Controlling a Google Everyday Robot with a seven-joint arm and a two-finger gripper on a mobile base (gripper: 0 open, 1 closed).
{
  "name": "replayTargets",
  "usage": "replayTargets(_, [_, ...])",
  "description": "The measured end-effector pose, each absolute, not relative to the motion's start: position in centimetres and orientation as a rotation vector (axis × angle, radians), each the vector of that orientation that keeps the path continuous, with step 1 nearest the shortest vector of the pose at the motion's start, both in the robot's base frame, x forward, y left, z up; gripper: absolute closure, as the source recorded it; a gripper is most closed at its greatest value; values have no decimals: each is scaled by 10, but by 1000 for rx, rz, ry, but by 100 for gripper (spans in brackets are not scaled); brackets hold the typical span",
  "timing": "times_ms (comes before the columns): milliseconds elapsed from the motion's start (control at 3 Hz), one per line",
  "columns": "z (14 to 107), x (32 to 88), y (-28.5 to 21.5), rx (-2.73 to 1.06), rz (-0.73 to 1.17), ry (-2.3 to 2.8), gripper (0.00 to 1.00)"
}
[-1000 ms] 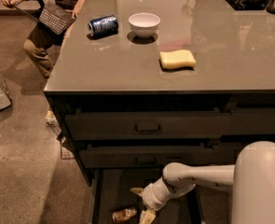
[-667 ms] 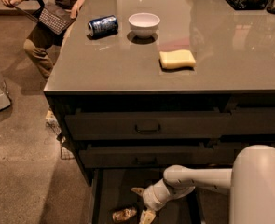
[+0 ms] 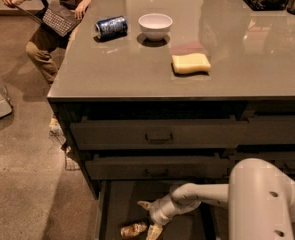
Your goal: Pick orange can from bottom drawer and place on counter
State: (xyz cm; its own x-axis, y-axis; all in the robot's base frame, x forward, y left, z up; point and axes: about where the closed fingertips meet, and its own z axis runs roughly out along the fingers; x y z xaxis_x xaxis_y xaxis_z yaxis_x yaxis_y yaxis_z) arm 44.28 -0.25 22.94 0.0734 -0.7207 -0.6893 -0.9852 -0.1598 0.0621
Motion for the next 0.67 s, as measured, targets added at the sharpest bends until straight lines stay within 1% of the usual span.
replayTargets(667, [167,450,32,-2077,728,1707,0])
